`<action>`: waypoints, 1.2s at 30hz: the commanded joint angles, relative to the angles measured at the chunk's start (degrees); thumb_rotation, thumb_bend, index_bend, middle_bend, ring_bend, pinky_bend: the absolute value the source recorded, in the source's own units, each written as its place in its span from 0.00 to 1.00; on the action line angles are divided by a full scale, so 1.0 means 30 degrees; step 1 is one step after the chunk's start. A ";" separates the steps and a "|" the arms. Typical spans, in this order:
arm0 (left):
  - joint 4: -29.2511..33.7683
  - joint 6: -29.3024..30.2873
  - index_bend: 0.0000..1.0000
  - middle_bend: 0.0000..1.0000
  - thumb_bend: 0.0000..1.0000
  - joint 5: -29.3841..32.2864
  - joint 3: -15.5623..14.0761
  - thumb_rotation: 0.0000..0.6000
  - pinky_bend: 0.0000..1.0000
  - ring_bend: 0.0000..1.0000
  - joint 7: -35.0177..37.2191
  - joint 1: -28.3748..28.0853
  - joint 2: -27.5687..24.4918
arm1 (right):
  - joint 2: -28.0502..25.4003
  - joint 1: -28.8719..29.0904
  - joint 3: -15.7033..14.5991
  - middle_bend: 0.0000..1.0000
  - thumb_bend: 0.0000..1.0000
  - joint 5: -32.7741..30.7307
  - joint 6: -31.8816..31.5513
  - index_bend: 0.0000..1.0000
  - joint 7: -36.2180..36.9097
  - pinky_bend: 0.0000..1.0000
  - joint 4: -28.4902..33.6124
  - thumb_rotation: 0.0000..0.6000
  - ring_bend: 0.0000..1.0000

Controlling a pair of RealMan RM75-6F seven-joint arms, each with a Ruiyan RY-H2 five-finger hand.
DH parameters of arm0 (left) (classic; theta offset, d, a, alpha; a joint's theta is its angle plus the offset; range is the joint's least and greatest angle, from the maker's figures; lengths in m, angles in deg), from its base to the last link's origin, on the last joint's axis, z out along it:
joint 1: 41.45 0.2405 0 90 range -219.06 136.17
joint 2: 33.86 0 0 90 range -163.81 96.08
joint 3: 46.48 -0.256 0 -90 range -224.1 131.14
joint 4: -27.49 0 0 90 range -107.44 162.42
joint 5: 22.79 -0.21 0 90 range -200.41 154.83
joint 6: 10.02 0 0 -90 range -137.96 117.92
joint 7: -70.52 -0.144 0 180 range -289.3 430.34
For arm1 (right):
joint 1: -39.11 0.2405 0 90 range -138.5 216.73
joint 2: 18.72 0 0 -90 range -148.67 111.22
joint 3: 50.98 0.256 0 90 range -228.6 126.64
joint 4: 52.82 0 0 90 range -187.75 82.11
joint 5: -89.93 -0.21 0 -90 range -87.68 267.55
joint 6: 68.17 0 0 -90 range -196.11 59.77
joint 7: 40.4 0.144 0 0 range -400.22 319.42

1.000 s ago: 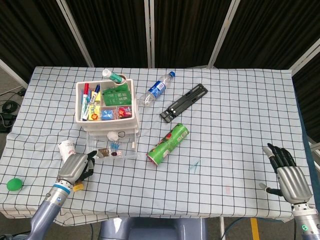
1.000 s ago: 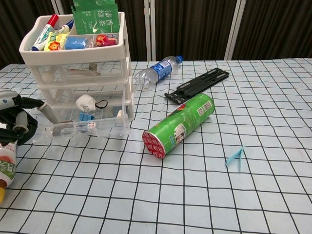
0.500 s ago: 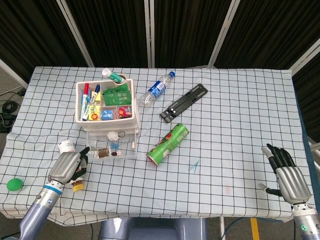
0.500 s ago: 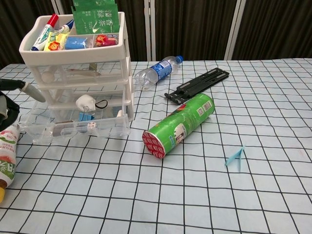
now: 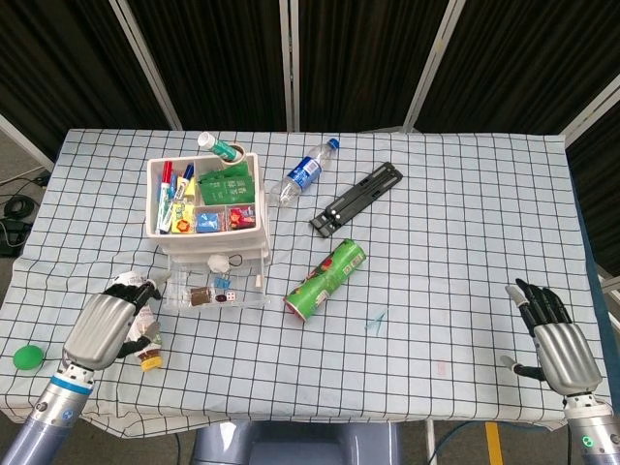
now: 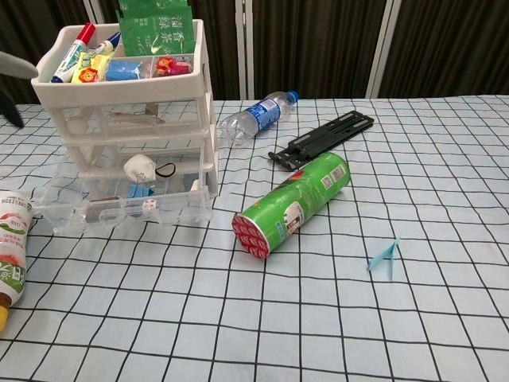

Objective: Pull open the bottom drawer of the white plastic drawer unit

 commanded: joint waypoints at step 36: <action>-0.2134 -0.4782 0.45 0.97 0.03 0.2316 0.4202 1.00 0.77 0.88 -1.3544 -0.6317 0.2011 | -0.0053 0.0507 0.0506 0.00 0.02 -0.1393 0.1254 0.03 0.1076 0.00 -0.0644 1.00 0.00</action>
